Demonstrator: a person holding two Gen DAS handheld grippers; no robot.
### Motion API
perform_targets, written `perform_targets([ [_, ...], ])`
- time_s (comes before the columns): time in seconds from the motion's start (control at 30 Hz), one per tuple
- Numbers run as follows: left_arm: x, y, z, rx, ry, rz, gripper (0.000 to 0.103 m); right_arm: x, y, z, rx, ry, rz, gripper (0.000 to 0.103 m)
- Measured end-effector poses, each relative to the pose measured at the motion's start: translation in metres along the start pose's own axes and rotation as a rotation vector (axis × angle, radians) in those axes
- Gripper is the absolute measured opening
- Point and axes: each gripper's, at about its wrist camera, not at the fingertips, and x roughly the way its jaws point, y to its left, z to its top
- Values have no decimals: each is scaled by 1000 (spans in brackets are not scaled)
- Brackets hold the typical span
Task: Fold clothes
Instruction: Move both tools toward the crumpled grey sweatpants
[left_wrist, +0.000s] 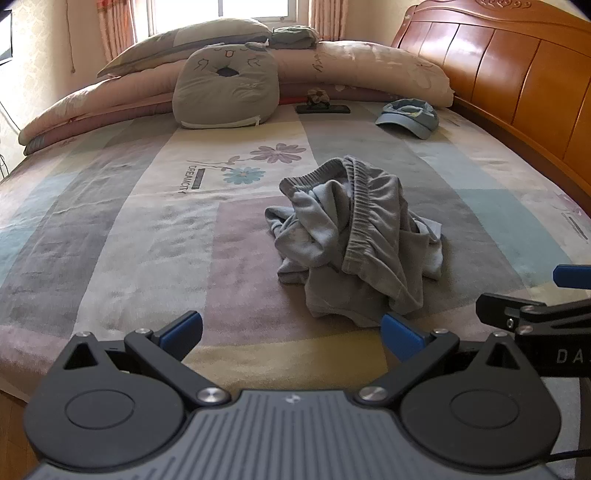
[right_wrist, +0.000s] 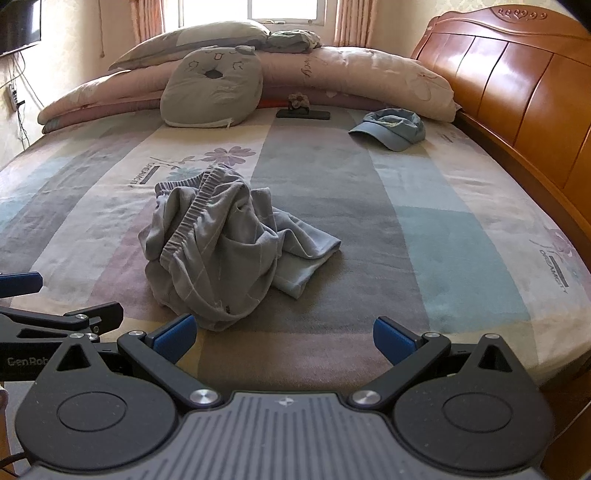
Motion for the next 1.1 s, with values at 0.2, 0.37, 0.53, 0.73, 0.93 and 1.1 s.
perform_targets([
  [0.2, 8, 4, 5, -8, 4, 4, 102, 8, 2, 6, -5, 0, 6, 103],
  [0.37, 15, 7, 5, -15, 15, -10, 102, 15, 3, 10, -26, -3, 22, 103],
  [0.53, 27, 14, 6, -20, 20, -14, 102, 28, 5, 13, -43, 6, 39, 103],
  [0.73, 43, 27, 5, -48, 46, -8, 102, 49, 12, 16, -59, 36, 49, 103],
  [0.93, 51, 43, 4, -80, 56, 11, 102, 70, 26, 18, -100, 76, 83, 103],
  [1.1, 57, 52, 7, -90, 69, 37, 102, 83, 38, 21, -128, 93, 93, 103],
])
